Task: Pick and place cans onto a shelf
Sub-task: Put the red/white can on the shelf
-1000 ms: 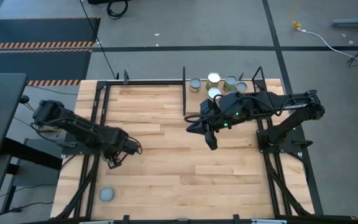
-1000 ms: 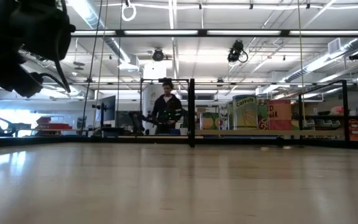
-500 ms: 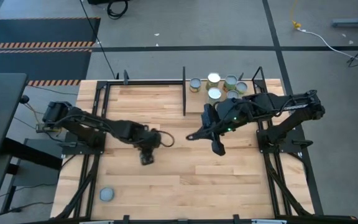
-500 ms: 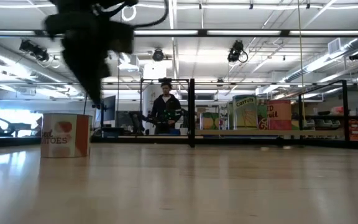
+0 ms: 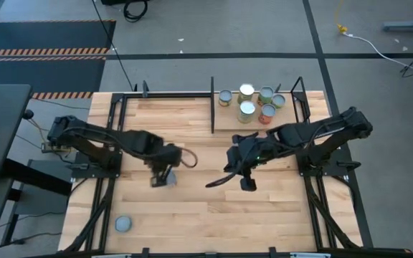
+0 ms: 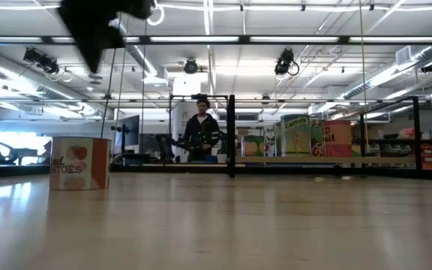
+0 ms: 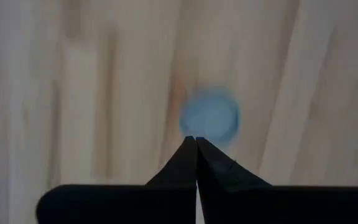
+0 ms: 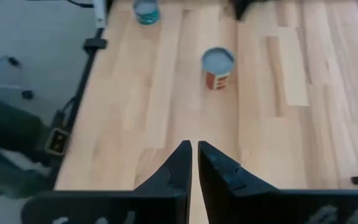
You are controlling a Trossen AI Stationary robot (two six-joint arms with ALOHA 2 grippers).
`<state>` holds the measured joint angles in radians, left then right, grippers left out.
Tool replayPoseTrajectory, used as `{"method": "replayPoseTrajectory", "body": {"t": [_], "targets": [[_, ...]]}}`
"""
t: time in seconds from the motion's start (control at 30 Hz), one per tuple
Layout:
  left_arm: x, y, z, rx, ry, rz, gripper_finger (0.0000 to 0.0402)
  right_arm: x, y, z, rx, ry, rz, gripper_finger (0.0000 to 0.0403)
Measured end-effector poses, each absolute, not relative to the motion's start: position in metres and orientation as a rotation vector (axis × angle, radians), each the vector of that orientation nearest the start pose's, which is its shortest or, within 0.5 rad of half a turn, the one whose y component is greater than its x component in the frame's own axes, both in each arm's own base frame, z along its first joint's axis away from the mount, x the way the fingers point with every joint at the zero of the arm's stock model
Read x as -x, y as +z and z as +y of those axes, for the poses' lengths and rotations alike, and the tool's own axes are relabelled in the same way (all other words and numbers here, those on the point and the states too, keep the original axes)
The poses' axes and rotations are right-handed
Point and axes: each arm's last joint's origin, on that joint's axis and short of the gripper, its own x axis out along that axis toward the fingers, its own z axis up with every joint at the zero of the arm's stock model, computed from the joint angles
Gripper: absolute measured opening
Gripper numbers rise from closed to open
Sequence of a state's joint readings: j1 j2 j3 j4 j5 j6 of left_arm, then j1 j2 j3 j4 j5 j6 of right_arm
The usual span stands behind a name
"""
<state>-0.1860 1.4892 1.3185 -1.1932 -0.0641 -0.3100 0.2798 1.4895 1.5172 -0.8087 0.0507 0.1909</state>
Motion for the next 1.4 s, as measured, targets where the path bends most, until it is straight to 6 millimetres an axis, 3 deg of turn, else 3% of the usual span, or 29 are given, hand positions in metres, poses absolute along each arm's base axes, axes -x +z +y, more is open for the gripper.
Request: {"method": "replayPoseTrajectory", "body": {"t": [0.13, 0.27, 0.4, 0.6, 0.8, 1.0, 1.17, 1.4], "targets": [[-0.244, 0.268, -0.061, 0.113, 0.081, 1.530, 0.0002, -0.302, 0.354, 0.086, -0.056, 0.091, 0.768, 0.0035], [-0.230, 0.231, -0.072, 0.123, 0.078, 1.624, 0.0001, -0.306, 0.344, 0.087, -0.073, 0.089, 0.743, 0.0031], [-0.221, 0.199, -0.075, 0.159, 0.121, 1.631, 0.0009, -0.306, 0.344, 0.087, -0.088, 0.085, 0.740, 0.0030], [-0.221, 0.173, -0.074, 0.175, 0.105, 1.536, 0.0055, -0.306, 0.344, 0.087, -0.089, 0.085, 0.740, 0.0030], [-0.240, 0.165, -0.079, 0.168, 0.008, 1.345, 0.0149, -0.306, 0.344, 0.087, -0.132, 0.072, 0.742, 0.0035], [-0.272, 0.155, -0.074, 0.139, 0.038, 1.125, 0.0236, -0.304, 0.344, 0.092, -0.134, 0.104, 0.753, 0.0061], [-0.305, 0.153, -0.072, 0.110, -0.019, 0.865, 0.0248, -0.302, 0.343, 0.097, -0.124, 0.119, 0.764, 0.0088], [-0.321, 0.183, -0.075, 0.095, -0.010, 0.829, 0.0230, -0.301, 0.341, 0.097, -0.038, 0.139, 0.782, 0.0124]]}}
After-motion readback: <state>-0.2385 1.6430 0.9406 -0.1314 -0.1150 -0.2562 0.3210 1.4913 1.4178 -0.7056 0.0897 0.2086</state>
